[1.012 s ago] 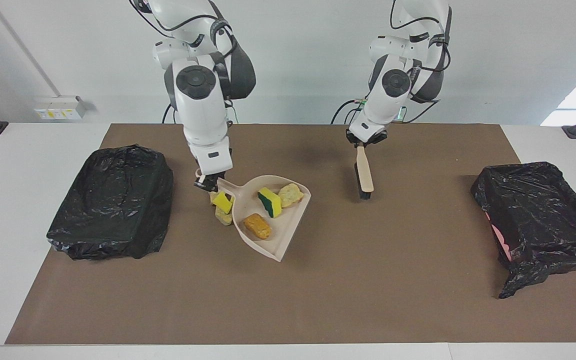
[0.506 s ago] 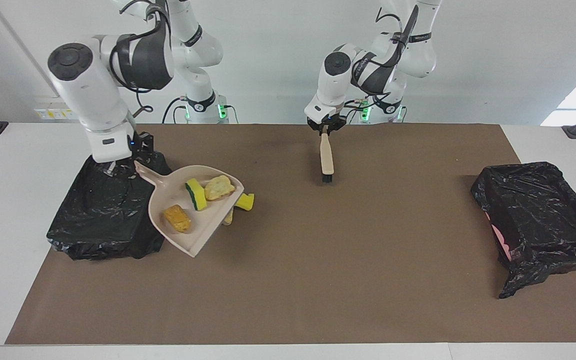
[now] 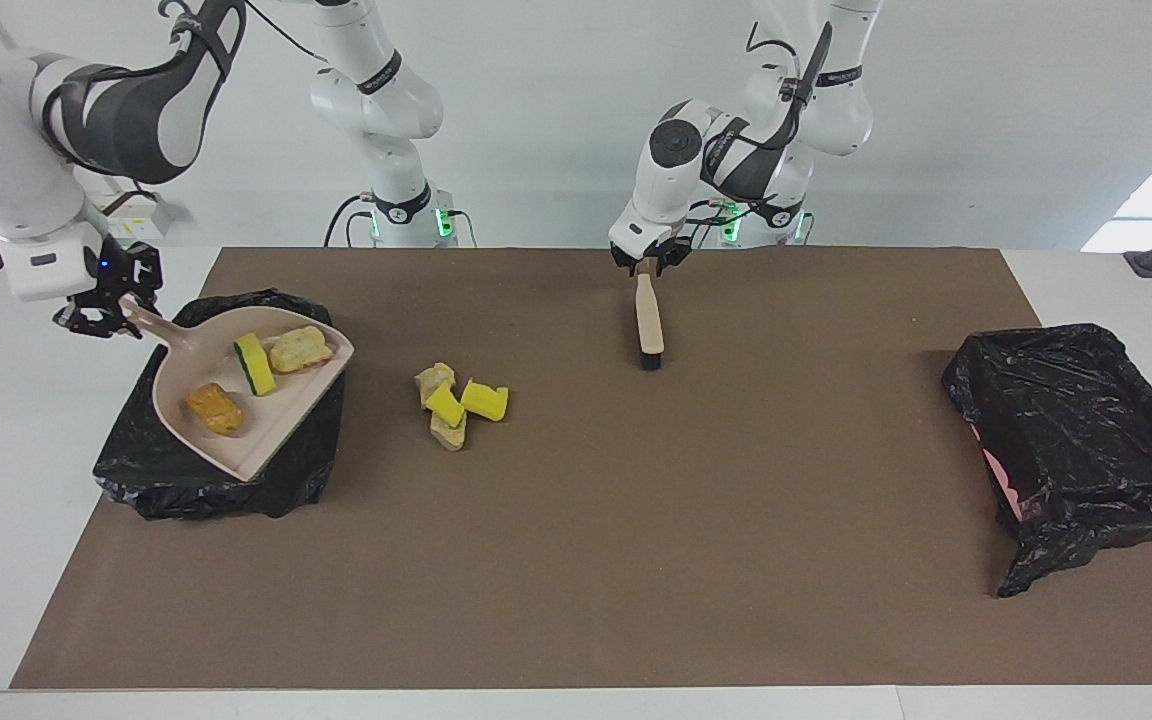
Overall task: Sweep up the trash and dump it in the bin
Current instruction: 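Carry the dustpan over the black bag with the right gripper and tip it, then set down the brush with the left gripper while the right gripper dumps trash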
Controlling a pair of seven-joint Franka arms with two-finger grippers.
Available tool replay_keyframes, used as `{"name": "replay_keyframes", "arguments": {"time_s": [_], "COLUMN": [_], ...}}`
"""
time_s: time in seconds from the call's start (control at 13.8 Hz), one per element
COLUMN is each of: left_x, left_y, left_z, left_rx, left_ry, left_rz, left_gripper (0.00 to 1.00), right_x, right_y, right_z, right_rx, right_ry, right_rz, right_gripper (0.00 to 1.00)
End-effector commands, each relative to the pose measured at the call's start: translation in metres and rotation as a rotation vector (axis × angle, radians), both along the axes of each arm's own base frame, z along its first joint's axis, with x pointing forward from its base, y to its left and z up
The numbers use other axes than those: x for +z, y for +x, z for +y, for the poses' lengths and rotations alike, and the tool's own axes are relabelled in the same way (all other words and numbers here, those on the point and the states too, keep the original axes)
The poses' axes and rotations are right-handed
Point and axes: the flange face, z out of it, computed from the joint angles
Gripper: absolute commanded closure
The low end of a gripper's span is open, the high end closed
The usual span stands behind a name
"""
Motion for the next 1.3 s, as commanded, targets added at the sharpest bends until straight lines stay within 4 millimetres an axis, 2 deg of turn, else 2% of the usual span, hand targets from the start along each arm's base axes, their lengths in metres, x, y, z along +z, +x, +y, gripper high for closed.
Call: {"name": "replay_keyframes", "arguments": {"time_s": [0.0,0.14,0.22,0.29,0.43,0.58,0.72,0.79,0.87,1.01,1.08,1.23], "left_x": [0.004,0.008,0.009,0.008,0.022,0.039,0.058,0.070,0.088,0.117,0.122,0.121], "left_y": [0.047,0.081,0.101,0.117,0.167,0.196,0.219,0.227,0.235,0.247,0.252,0.259], "left_z": [0.014,0.028,0.040,0.056,0.095,0.130,0.165,0.174,0.183,0.206,0.215,0.238], "left_rx": [0.086,0.077,0.060,0.009,-0.037,-0.041,-0.081,-0.146,-0.202,-0.186,-0.165,-0.125], "left_ry": [-0.019,-0.042,-0.052,-0.069,-0.113,-0.133,-0.112,-0.094,-0.074,-0.063,-0.062,-0.057], "left_rz": [-0.005,-0.023,-0.034,-0.044,-0.081,-0.106,-0.157,-0.188,-0.218,-0.238,-0.245,-0.252], "left_gripper": [0.00,0.00,0.00,0.00,0.00,0.00,0.00,0.00,0.00,0.00,0.00,0.00], "right_x": [-0.010,-0.019,-0.022,-0.024,-0.026,-0.027,-0.025,-0.023,-0.021,-0.019,-0.017,-0.014], "right_y": [-0.018,-0.024,-0.022,-0.020,-0.013,-0.008,0.000,0.002,0.007,0.011,0.012,0.015], "right_z": [-0.045,-0.057,-0.054,-0.052,-0.043,-0.039,-0.025,-0.021,-0.008,0.008,0.009,0.022], "right_rx": [0.128,0.275,0.346,0.421,0.547,0.625,0.672,0.676,0.683,0.684,0.685,0.705], "right_ry": [-0.052,-0.126,-0.168,-0.217,-0.277,-0.356,-0.423,-0.467,-0.521,-0.575,-0.595,-0.660], "right_rz": [-0.004,0.045,0.075,0.103,0.111,0.135,0.169,0.184,0.204,0.232,0.241,0.255], "right_gripper": [1.00,1.00,1.00,1.00,1.00,1.00,1.00,1.00,1.00,1.00,1.00,1.00]}}
